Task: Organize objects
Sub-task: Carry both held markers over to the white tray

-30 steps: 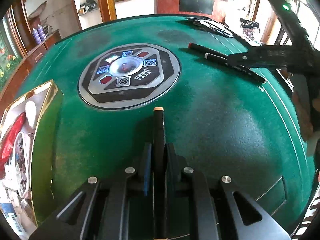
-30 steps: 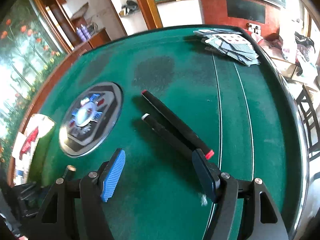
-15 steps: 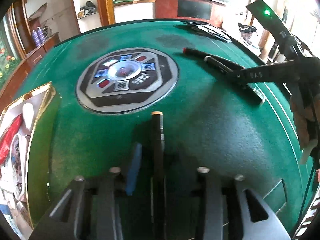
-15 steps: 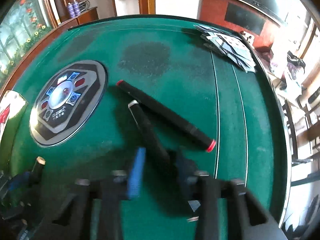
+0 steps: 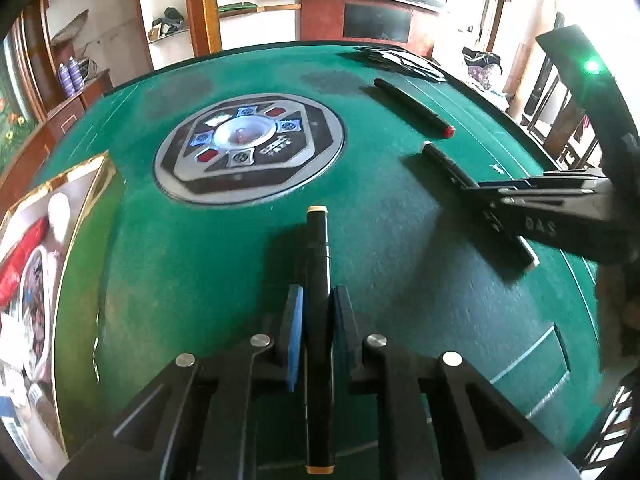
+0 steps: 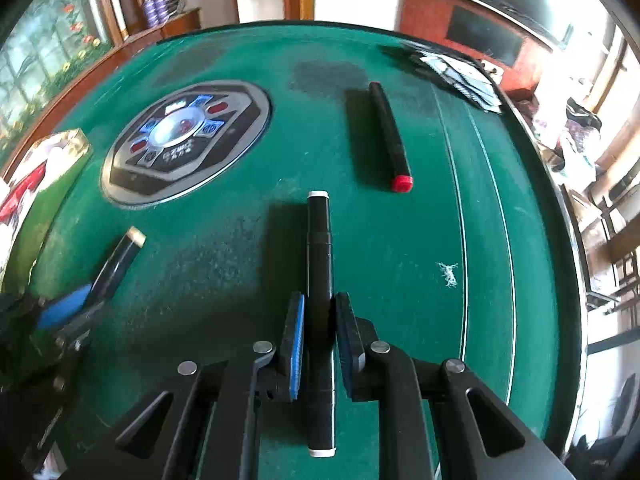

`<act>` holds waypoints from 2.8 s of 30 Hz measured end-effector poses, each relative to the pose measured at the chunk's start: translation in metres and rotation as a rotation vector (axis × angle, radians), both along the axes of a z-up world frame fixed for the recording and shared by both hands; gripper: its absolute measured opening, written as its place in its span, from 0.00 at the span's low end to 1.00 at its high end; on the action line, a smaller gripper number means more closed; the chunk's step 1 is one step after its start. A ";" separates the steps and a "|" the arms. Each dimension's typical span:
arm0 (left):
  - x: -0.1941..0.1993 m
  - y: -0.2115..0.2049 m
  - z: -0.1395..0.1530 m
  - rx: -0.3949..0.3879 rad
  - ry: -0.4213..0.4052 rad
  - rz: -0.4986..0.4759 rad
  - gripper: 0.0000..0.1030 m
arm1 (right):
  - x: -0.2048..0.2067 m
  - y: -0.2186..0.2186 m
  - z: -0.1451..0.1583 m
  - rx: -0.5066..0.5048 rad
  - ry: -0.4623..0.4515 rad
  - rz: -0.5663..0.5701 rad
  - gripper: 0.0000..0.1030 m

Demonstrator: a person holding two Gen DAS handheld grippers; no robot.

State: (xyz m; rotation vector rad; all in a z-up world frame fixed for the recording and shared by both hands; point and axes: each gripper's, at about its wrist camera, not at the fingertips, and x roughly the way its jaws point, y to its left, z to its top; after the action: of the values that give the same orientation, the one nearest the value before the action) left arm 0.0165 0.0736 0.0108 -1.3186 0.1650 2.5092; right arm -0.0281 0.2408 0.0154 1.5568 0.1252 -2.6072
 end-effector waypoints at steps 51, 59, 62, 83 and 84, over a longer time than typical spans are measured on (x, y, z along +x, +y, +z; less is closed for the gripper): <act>0.095 -0.268 0.066 0.068 0.191 0.476 0.14 | 0.088 -0.172 0.055 -0.327 0.101 0.226 0.16; 0.087 -0.275 0.051 0.068 0.158 0.472 0.14 | 0.082 -0.226 0.055 -0.355 0.073 0.311 0.16; 0.082 -0.272 0.047 0.046 0.165 0.463 0.14 | 0.080 -0.245 0.052 -0.367 0.052 0.340 0.16; 0.054 -0.268 0.034 -0.100 0.214 0.477 0.14 | 0.076 -0.324 0.027 -0.274 0.040 0.417 0.17; 0.054 -0.269 0.034 -0.098 0.213 0.478 0.14 | 0.076 -0.326 0.026 -0.267 0.042 0.419 0.16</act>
State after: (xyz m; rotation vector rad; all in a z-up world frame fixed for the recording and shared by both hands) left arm 0.0704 -0.1951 0.0444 -1.2398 0.0169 3.0808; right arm 0.0480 -0.0851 0.0417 1.2321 0.0903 -2.2255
